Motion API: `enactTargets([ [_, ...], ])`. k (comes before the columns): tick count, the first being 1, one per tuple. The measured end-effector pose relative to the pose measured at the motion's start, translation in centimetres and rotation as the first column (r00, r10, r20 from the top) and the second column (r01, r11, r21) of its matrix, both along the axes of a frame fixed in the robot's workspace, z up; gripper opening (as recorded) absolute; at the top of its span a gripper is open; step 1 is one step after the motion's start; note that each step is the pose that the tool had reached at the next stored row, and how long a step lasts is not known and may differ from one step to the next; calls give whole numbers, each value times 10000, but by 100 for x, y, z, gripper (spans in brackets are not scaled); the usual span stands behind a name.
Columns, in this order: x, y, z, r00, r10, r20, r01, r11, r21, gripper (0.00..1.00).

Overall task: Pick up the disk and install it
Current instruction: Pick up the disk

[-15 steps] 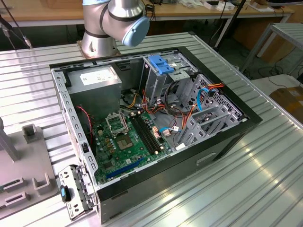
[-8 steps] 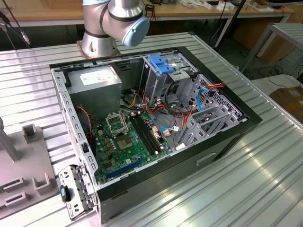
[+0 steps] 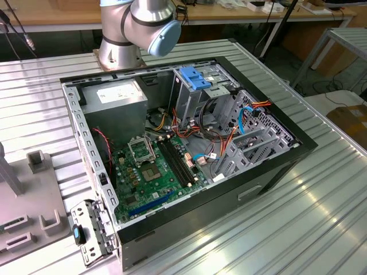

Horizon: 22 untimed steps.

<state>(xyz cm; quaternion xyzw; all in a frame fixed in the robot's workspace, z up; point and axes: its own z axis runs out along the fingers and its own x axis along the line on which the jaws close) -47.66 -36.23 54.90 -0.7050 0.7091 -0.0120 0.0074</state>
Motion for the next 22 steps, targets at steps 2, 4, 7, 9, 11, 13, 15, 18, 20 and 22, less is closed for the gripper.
enactTargets([
  [2, 41, 0, 0, 10000, 1, 0, -1, 10000, 1, 37],
  [4, 105, 0, -1, 10000, 0, 0, 0, 10000, 1, 37],
  [7, 255, 0, 0, 10000, 0, -1, 0, 10000, 0, 37],
  [9, 326, 0, -1, 10000, 0, 0, 0, 10000, 1, 37],
  [11, 451, 0, -2, 10000, 0, 0, 0, 10000, 1, 37],
  [13, 574, 0, -2, 10000, 0, 0, 0, 10000, 0, 37],
  [15, 669, 0, -3, 10000, -1, 0, 1, 10000, 0, 37],
  [18, 778, 0, -5, 10000, 0, 1, 0, 10000, 1, 37],
  [20, 855, 0, -5, 10000, 0, 0, 0, 10000, 0, 37],
  [22, 936, 0, -6, 10000, 0, -1, 0, 10000, 0, 37],
])
